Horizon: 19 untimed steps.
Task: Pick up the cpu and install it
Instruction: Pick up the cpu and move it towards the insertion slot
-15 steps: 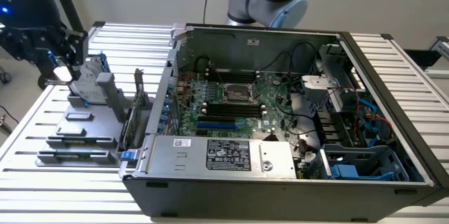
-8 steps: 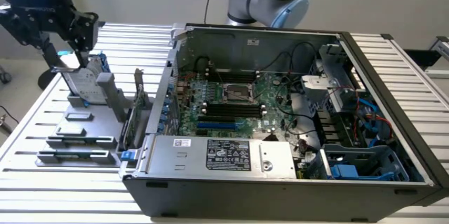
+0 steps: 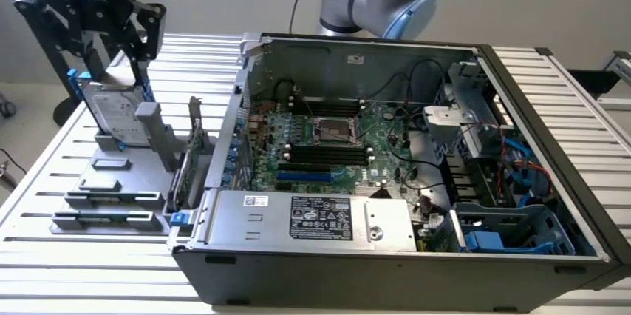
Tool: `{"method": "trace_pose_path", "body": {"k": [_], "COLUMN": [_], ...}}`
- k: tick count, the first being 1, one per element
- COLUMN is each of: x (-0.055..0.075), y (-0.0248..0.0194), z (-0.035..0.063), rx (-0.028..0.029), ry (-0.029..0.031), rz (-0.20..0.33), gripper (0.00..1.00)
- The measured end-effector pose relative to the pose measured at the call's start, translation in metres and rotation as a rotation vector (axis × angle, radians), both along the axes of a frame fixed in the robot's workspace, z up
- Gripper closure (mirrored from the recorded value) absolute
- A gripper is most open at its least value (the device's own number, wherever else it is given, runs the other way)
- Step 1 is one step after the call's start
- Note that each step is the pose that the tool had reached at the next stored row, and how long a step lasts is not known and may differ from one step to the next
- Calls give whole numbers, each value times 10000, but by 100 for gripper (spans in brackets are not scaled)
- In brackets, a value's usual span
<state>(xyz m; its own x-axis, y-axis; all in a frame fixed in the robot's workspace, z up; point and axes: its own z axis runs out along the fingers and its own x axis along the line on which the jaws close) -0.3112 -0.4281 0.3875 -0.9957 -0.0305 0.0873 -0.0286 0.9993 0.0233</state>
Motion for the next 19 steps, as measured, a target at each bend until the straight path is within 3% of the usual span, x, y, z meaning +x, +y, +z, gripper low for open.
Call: {"method": "trace_pose_path", "body": {"k": [19], "x": [862], "y": [0], "z": [50], "rx": [0], "ry": [15], "rz": [0], "gripper": [45]}}
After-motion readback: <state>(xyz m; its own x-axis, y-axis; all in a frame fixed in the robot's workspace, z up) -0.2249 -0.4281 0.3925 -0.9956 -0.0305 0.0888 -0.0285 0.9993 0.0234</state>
